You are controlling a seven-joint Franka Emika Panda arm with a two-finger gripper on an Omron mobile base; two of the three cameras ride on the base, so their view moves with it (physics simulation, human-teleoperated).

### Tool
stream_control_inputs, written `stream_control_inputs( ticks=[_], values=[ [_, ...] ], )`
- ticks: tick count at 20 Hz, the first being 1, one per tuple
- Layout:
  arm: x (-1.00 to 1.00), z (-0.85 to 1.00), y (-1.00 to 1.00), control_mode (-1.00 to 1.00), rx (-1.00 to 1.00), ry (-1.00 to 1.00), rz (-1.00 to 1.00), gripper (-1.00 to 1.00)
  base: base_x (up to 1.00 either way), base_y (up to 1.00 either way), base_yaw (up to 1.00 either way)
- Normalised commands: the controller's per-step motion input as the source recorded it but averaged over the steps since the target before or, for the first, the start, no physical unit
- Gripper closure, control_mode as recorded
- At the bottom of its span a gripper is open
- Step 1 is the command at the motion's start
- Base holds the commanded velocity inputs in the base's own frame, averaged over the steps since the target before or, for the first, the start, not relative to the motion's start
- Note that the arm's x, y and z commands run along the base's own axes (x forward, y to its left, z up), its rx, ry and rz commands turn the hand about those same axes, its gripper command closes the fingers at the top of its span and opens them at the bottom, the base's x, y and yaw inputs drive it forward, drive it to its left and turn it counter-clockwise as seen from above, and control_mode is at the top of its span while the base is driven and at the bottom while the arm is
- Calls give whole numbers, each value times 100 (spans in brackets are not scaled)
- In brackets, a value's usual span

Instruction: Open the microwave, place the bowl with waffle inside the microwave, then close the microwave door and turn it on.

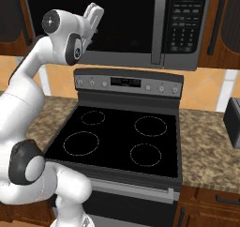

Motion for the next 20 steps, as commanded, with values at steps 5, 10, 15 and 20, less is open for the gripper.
stream_control_inputs(
  ticks=[5,10,15,20],
  values=[
    [-56,4,-17,-100,0,6,1,-100,0,0,0],
    [-87,-4,-8,-100,-10,9,1,-100,0,0,0],
    [-66,-8,-3,-100,-25,7,15,100,0,0,0],
    [-35,0,-12,-100,-41,16,23,100,0,0,0]
  ],
)
